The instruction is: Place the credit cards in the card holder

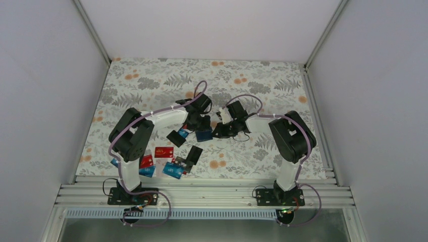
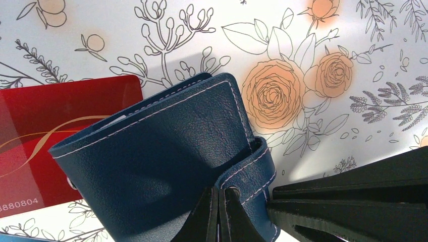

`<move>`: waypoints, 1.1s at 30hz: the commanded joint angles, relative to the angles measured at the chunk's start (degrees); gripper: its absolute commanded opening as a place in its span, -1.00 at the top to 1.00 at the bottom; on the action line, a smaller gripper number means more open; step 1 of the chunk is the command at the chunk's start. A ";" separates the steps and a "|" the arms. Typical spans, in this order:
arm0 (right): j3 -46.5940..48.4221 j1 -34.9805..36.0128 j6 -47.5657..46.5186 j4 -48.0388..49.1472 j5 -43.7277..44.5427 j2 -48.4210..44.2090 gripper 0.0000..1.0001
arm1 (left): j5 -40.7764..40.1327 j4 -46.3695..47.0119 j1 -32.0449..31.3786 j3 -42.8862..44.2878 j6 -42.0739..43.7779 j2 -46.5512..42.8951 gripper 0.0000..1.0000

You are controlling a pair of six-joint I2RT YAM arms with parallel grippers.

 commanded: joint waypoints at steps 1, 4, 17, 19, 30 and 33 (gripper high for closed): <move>-0.30 0.52 -0.97 -2.93 3.29 2.45 0.85 | -0.10 -0.50 0.37 -1.71 -0.26 0.20 0.95; -0.38 0.51 -0.97 -2.94 3.22 2.54 0.85 | -0.17 -0.27 0.53 -1.97 -0.20 0.45 0.95; -0.39 0.52 -1.14 -3.02 3.26 2.68 0.85 | 0.56 0.60 0.68 -2.56 0.00 2.06 0.95; -0.39 0.50 -1.14 -3.05 3.28 2.67 0.85 | 0.60 0.84 0.70 -2.70 0.04 2.39 0.95; -0.48 0.49 -1.41 -3.31 3.30 2.53 0.86 | 1.19 1.67 0.90 -1.90 0.51 4.25 0.95; -0.48 0.50 -1.43 -3.22 3.29 2.61 0.86 | 1.23 0.94 0.92 -1.50 1.17 5.35 0.95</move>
